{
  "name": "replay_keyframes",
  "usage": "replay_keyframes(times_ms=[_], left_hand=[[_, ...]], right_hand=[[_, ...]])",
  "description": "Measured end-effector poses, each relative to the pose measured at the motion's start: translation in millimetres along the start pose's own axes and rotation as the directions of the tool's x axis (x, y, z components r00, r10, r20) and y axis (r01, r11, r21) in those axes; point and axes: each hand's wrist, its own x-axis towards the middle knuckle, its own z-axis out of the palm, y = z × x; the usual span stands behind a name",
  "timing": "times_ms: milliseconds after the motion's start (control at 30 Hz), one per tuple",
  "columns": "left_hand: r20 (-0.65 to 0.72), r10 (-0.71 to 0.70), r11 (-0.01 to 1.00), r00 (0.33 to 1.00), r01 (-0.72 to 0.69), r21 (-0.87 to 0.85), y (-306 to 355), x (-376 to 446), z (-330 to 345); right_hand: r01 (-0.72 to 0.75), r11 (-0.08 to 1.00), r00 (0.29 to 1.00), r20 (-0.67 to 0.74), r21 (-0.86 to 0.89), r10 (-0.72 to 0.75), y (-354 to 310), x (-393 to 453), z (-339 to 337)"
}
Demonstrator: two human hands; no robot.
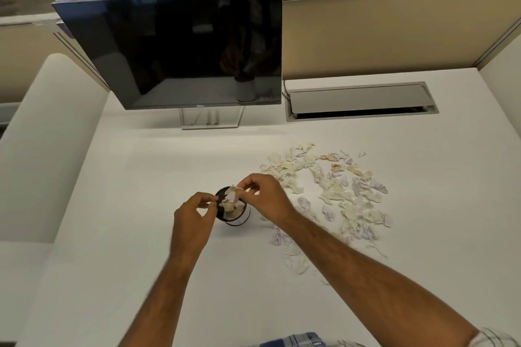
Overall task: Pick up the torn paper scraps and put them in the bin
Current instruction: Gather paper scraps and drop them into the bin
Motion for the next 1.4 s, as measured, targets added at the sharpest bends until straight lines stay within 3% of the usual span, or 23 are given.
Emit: replay_keyframes(times_ms=[100,233,500,767,867,1067,1400], left_hand=[[-0.033,0.044,0.999,0.998,-0.045,-0.029,3,-4,-1],[-0.026,0.101,0.992,0.995,-0.102,-0.068,16,-11,9],[0.163,0.227,0.969,0.96,-0.207,-0.131,39,-16,61],[0.379,0.176,0.977,0.909,-0.209,0.048,32,-9,115],[0.441,0.206,0.93,0.873,-0.315,0.19,24,-7,127],[0.533,0.214,0.789,0.819,-0.466,0.4,10,5,144],[0.56,0.165,0.738,0.812,-0.478,0.476,-1,10,158]], right_hand=[[0.02,0.995,0.999,0.03,-0.094,-0.017,10,-1,-2],[0.0,0.998,0.999,-0.047,-0.066,-0.003,24,-7,-25],[-0.1,0.988,0.973,-0.218,-0.118,0.072,65,-12,-111],[-0.199,0.95,0.935,-0.337,-0.242,0.11,98,9,-184],[-0.211,0.931,0.932,-0.349,-0.299,0.1,102,20,-197],[-0.19,0.885,0.949,-0.311,-0.425,0.055,114,44,-206],[-0.144,0.783,0.979,-0.203,-0.605,0.023,122,56,-205]])
